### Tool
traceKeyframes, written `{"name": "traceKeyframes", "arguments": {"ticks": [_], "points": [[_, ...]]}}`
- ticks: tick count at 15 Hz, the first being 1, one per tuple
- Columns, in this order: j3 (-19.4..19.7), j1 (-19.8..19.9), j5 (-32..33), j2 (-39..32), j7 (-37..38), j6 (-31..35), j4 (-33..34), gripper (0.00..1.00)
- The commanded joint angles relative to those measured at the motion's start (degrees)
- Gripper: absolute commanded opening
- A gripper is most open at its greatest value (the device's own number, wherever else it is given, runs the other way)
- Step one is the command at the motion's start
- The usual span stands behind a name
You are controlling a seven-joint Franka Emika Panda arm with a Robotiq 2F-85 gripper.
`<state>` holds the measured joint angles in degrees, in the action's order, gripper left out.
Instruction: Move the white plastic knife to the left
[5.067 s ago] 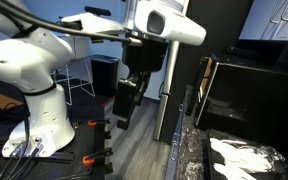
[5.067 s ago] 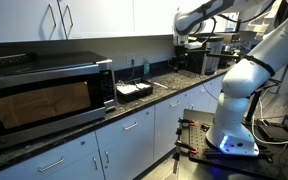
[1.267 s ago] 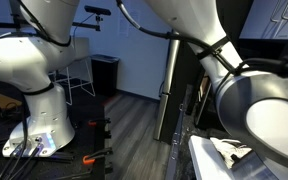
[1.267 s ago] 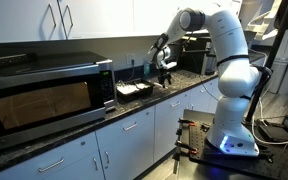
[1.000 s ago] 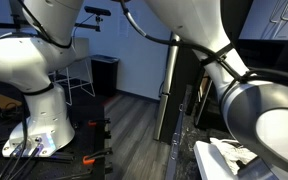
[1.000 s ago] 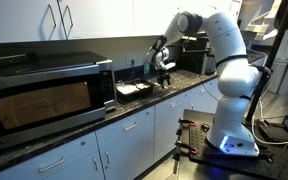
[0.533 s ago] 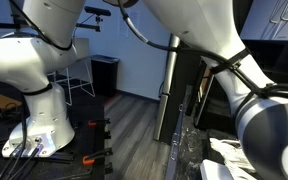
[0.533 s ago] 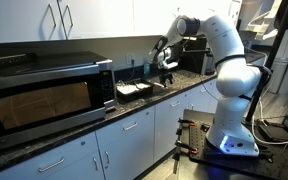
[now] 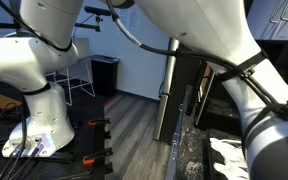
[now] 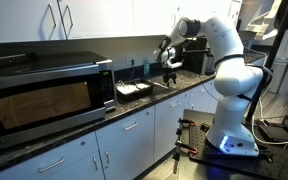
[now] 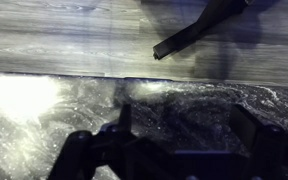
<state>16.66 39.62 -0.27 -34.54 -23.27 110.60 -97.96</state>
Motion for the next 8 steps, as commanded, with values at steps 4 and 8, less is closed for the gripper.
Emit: {"name": "traceKeyframes", "arguments": {"ticks": [4, 8], "points": [[-1.08, 2.25, -0.94, -0.66, 0.24, 1.48, 2.04, 1.0], [-1.37, 2.9, -2.0, -1.3, 1.72, 4.79, 2.59, 1.0]]}}
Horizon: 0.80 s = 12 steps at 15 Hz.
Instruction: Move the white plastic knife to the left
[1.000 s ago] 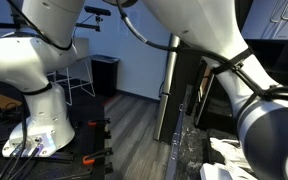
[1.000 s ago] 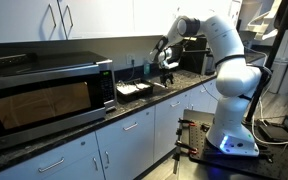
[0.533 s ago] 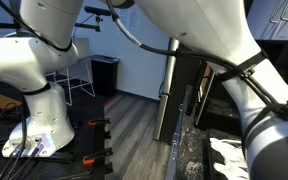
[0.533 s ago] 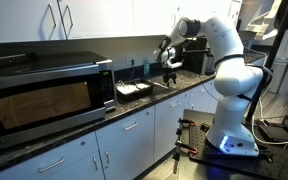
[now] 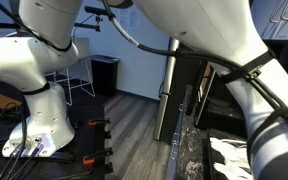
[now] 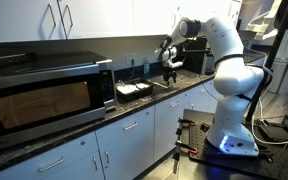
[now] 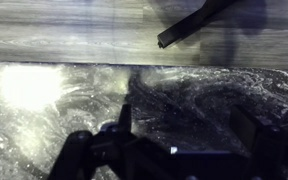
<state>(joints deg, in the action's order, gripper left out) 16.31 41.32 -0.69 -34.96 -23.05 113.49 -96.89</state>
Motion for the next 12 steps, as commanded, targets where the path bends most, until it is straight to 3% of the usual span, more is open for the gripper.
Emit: {"name": "traceKeyframes", "arguments": {"ticks": [1, 7, 12], "points": [[-1.24, 1.24, -2.14, -0.64, 1.7, 1.48, 1.65, 1.0], [-1.24, 0.87, -1.19, -0.4, 1.32, 1.11, 1.1, 1.0], [-1.58, 1.58, -1.5, -2.47, 0.5, 5.56, 2.73, 1.0]]}}
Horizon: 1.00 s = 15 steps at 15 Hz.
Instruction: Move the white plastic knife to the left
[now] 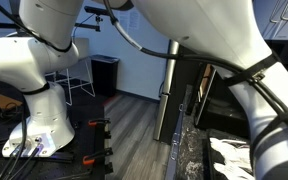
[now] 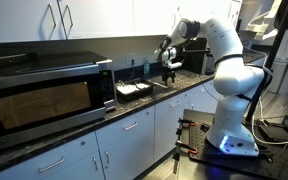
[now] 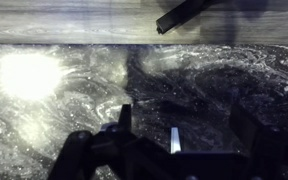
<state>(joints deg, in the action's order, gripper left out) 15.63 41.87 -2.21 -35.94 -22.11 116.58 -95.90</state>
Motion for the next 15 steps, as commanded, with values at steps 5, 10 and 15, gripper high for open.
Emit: {"name": "traceKeyframes", "arguments": {"ticks": [5, 10, 15], "points": [[-1.44, 1.21, 0.31, -4.31, -0.19, 5.62, 4.68, 1.0], [-2.83, 1.95, -0.41, -6.13, -0.85, 5.19, 7.42, 1.0], [-4.09, 2.26, -0.47, -7.18, -0.7, 5.16, 8.98, 1.0]]}}
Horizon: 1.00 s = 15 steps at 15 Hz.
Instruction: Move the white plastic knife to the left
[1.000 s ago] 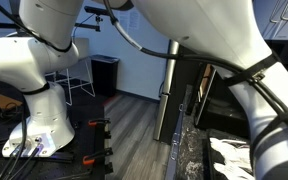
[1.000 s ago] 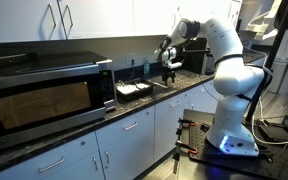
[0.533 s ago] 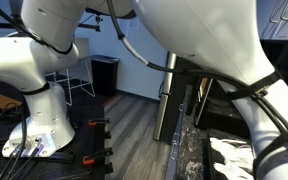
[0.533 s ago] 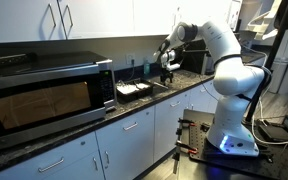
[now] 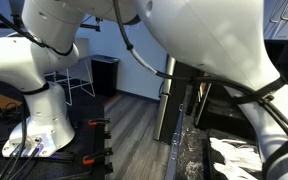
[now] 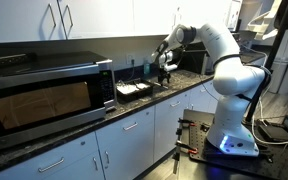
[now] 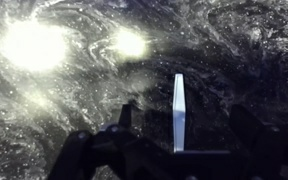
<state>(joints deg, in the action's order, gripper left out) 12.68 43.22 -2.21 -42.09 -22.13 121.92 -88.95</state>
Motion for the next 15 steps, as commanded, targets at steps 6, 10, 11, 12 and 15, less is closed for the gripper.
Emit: {"name": "traceKeyframes", "arguments": {"ticks": [6, 10, 11, 12, 15], "points": [[-1.39, 0.82, -0.2, -2.0, -0.55, -0.33, 2.85, 0.63], [-1.44, 0.71, -0.05, -2.21, -0.54, -0.31, 2.73, 0.3], [-1.42, 0.65, 0.05, -2.19, -0.55, -0.22, 2.61, 0.23], [-1.44, 0.65, 0.09, -2.17, -0.6, -0.21, 2.57, 0.14], [-1.7, 0.51, 0.1, -2.05, -0.66, -0.09, 2.35, 0.0]]}}
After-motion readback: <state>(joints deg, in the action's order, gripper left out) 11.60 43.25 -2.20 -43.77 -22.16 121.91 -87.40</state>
